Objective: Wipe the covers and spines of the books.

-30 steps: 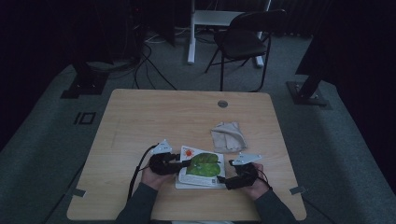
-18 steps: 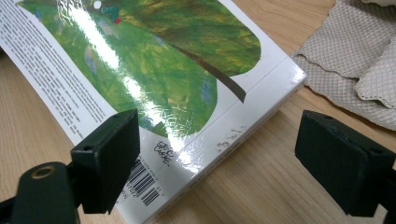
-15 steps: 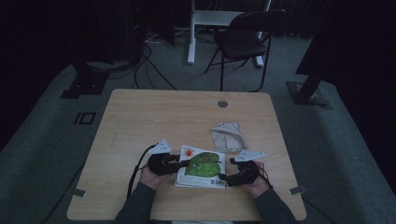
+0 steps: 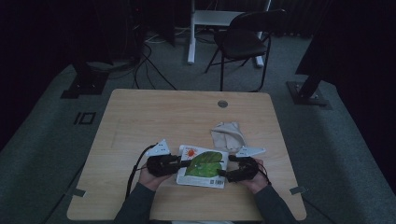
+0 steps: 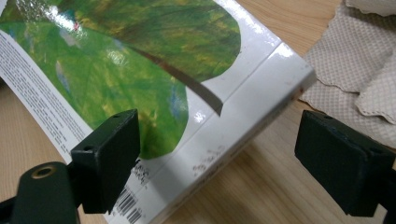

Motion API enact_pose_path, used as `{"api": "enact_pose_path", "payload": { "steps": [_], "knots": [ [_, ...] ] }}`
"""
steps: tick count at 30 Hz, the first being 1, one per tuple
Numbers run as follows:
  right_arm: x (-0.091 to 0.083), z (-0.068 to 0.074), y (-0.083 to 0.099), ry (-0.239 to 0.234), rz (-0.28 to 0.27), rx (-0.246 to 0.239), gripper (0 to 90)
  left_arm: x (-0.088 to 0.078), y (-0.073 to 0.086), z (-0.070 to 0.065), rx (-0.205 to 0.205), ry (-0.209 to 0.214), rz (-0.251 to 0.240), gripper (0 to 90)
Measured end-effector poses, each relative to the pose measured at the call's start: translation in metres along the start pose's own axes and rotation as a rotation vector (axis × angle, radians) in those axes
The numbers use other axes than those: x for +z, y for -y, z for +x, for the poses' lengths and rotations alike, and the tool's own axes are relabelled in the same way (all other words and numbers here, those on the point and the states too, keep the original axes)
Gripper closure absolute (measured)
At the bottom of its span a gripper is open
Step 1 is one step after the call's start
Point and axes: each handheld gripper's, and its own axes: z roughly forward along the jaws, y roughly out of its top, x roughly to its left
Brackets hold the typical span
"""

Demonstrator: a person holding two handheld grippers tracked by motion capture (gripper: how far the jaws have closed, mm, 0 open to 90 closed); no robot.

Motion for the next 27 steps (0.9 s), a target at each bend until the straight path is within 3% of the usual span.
{"api": "enact_pose_path", "payload": {
  "steps": [10, 17, 27],
  "knots": [
    [0.003, -0.002, -0.006, -0.062, -0.033, 0.016, 15.8, -0.001, 0.000, -0.001, 0.035, 0.010, -0.004, 76.2],
    [0.001, -0.003, -0.006, -0.065, -0.047, 0.012, 19.0, -0.002, 0.000, -0.001, 0.040, 0.017, -0.004, 75.7],
    [-0.013, -0.003, -0.009, -0.074, -0.119, 0.022, 25.9, -0.003, 0.002, 0.004, 0.012, -0.003, -0.009, 75.0]
  ]
}}
